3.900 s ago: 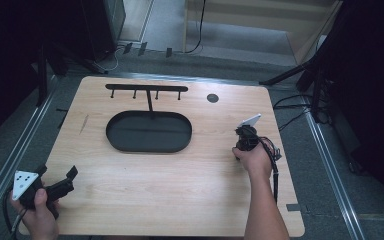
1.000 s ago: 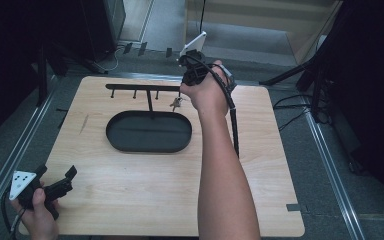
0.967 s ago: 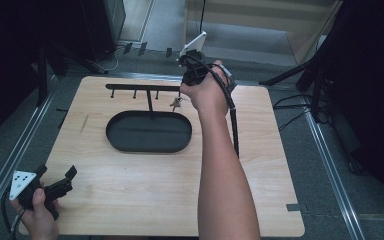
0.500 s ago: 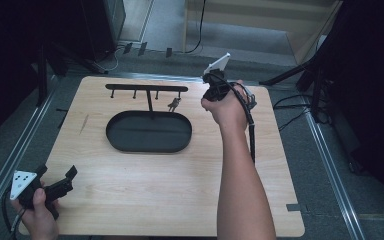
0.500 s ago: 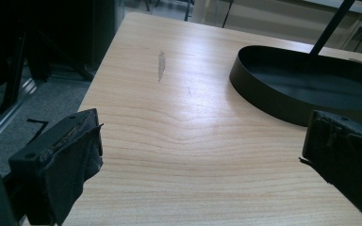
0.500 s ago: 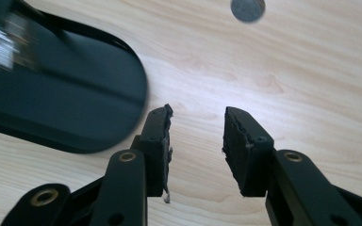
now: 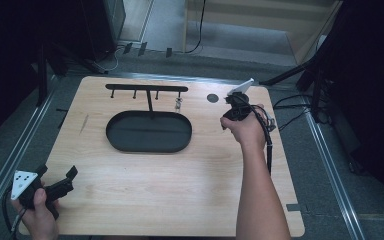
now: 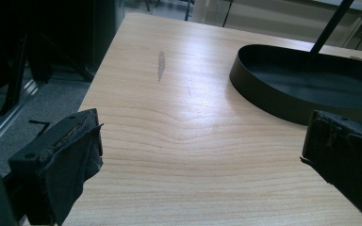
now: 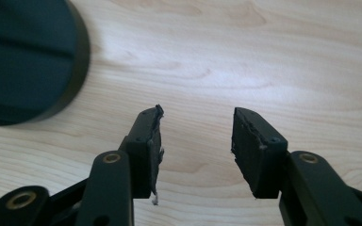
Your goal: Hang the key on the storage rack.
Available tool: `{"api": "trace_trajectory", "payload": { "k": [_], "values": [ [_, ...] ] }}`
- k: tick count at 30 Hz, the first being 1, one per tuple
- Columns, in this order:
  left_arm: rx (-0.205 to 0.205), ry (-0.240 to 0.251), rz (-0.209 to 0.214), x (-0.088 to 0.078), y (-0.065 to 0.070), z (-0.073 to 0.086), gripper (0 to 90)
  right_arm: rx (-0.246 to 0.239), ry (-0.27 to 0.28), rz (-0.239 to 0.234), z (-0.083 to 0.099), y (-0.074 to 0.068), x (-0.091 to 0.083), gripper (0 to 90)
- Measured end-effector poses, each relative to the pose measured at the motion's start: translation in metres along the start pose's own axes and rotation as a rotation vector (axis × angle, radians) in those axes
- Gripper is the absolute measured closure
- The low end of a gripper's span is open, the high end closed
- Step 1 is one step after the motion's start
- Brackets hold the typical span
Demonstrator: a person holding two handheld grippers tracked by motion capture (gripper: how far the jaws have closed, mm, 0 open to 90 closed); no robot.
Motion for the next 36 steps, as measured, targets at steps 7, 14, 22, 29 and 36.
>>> {"api": "trace_trajectory", "payload": {
  "k": [7, 14, 22, 29, 36],
  "values": [
    [0.002, 0.001, 0.000, 0.000, 0.000, 0.000, 0.0, 0.007, -0.032, 0.003, 0.018, 0.030, 0.017, 46.5],
    [0.009, -0.002, -0.001, 0.000, 0.000, 0.000, 0.0, 0.059, -0.006, -0.006, 0.034, 0.061, 0.033, 31.1],
    [0.014, -0.002, -0.001, 0.000, 0.001, 0.000, 0.0, 0.112, 0.083, -0.034, 0.051, 0.085, 0.041, 13.0],
    [0.019, -0.001, -0.002, 0.000, 0.001, 0.000, 0.0, 0.101, 0.202, -0.056, 0.077, 0.103, 0.046, 0.6],
    [0.019, -0.001, 0.000, 0.000, 0.002, 0.000, 0.0, 0.155, 0.344, -0.062, 0.107, 0.129, 0.056, 0.6]
  ]
}}
Point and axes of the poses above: each handheld gripper's, and its own axes: x roughly forward along the jaws, z roughly out of its underside, y roughly to its right, the point moved 7 cm from there along x, roughly forward along the jaws, and after that the axes turned 11 degrees about x, right-handed, at the moved point
